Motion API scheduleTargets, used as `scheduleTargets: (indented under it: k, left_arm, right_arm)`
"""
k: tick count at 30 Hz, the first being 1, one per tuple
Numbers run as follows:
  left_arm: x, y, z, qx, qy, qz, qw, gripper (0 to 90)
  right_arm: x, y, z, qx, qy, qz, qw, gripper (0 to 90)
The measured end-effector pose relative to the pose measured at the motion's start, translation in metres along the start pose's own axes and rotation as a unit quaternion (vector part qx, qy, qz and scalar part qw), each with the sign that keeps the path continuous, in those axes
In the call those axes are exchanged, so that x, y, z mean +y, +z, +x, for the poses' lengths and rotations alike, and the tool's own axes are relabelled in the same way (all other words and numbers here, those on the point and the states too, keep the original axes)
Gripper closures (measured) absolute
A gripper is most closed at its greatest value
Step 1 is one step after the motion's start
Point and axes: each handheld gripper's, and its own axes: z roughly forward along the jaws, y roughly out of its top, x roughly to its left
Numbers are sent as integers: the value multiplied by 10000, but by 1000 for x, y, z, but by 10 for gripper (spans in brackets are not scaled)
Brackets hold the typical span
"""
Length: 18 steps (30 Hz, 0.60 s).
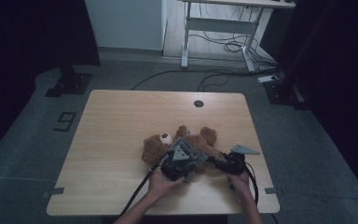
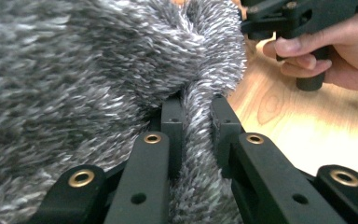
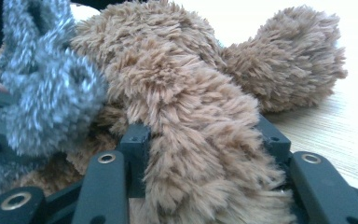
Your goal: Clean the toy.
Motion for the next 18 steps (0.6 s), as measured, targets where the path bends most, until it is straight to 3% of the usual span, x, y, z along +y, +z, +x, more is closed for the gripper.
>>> scheduleTargets:
  k: [9, 15, 18]
  left_arm:
    - [-6, 2, -1, -85, -57, 107, 9999, 791]
    - [-21, 15, -6, -232, -99, 440, 9987, 791]
    - [-21, 13, -8, -245, -93, 357, 9990, 790]
  right_arm:
    - [0, 0, 0, 11, 6, 15, 10000, 508]
    - [1, 0, 1, -8, 47, 19, 10000, 508]
    - [1, 0, 1, -10, 52, 25, 10000, 509]
